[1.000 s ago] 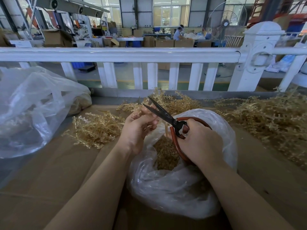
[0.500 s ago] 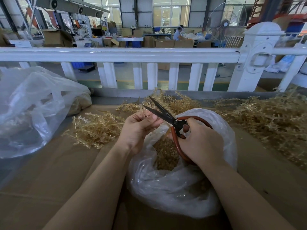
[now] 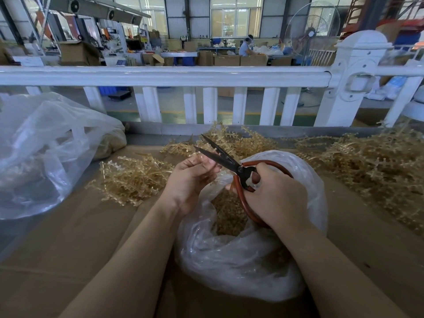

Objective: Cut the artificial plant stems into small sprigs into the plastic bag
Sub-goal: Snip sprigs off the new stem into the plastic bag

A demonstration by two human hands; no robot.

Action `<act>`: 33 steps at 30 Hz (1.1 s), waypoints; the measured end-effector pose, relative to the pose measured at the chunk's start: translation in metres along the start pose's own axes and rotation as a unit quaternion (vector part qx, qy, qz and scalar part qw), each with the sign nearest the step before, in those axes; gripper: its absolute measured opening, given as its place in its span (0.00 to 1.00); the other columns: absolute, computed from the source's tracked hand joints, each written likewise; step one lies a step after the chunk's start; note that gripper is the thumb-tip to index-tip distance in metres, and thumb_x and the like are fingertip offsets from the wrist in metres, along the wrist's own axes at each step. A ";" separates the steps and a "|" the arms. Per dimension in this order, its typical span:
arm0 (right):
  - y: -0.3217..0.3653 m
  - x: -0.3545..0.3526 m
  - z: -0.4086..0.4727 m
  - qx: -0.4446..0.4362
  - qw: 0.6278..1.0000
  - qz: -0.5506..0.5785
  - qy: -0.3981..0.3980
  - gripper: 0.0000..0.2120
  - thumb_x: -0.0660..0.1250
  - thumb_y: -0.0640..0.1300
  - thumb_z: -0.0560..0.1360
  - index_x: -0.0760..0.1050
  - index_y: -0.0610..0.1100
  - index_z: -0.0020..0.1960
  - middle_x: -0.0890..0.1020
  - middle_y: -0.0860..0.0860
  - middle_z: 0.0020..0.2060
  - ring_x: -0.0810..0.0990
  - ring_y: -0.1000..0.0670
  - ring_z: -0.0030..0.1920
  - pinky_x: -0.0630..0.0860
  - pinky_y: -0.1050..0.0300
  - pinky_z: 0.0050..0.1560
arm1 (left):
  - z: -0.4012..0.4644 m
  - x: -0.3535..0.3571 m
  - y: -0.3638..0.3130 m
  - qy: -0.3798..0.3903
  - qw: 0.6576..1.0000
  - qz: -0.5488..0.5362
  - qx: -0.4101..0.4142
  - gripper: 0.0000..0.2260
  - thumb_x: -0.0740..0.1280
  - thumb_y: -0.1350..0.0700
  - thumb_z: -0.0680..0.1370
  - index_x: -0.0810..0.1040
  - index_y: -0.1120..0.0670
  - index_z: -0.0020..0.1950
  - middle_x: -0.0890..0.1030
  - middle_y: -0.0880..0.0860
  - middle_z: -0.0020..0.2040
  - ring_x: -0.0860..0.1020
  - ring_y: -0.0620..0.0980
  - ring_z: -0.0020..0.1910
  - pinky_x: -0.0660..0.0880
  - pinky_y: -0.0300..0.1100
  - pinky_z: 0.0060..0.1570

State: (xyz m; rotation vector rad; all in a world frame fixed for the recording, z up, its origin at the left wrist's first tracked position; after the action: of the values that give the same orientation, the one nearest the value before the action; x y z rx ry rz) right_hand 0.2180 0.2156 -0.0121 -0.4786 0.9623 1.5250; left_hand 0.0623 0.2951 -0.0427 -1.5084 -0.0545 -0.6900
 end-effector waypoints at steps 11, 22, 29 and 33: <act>0.000 -0.002 -0.003 -0.006 0.999 0.043 -0.004 0.21 0.61 0.70 0.70 0.62 0.54 0.33 0.68 0.60 0.26 0.68 0.59 0.26 0.60 0.64 0.27 | 0.002 0.001 0.003 0.013 0.999 -0.036 -0.007 0.04 0.71 0.61 0.69 0.84 0.53 0.38 0.84 0.51 0.37 0.82 0.45 0.36 0.79 0.36 0.41; -0.002 0.002 -0.002 -0.009 0.999 0.039 -0.012 0.23 0.63 0.73 0.71 0.69 0.53 0.37 0.70 0.63 0.29 0.68 0.62 0.28 0.64 0.67 0.28 | 0.001 0.008 0.000 0.035 0.999 0.026 0.019 0.03 0.69 0.62 0.71 0.79 0.55 0.42 0.81 0.53 0.37 0.78 0.47 0.37 0.75 0.40 0.46; -0.001 0.002 -0.003 -0.007 0.999 0.042 0.005 0.21 0.70 0.70 0.70 0.68 0.55 0.38 0.67 0.65 0.29 0.67 0.64 0.29 0.60 0.70 0.31 | 0.000 0.009 -0.001 0.040 0.998 0.040 0.022 0.04 0.69 0.64 0.71 0.78 0.57 0.44 0.80 0.53 0.38 0.78 0.48 0.37 0.74 0.42 0.49; -0.002 0.005 -0.002 -0.003 0.999 0.050 0.018 0.20 0.72 0.67 0.71 0.69 0.55 0.40 0.69 0.64 0.31 0.66 0.65 0.30 0.59 0.71 0.32 | -0.001 0.009 -0.001 0.043 0.998 0.034 0.023 0.04 0.69 0.63 0.71 0.78 0.57 0.44 0.80 0.52 0.37 0.78 0.47 0.36 0.76 0.41 0.47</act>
State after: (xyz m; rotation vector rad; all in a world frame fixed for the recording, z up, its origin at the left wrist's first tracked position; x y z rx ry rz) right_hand 0.2183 0.2166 -0.0179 -0.4693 1.0222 1.6133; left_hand 0.0691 0.2911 -0.0374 -1.4280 0.0457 -0.6930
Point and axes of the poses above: each hand's wrist, its own z-axis towards the middle knuckle, its own x-axis out of the palm, y = z × x, the point moved 10 cm from there along z, towards the middle knuckle
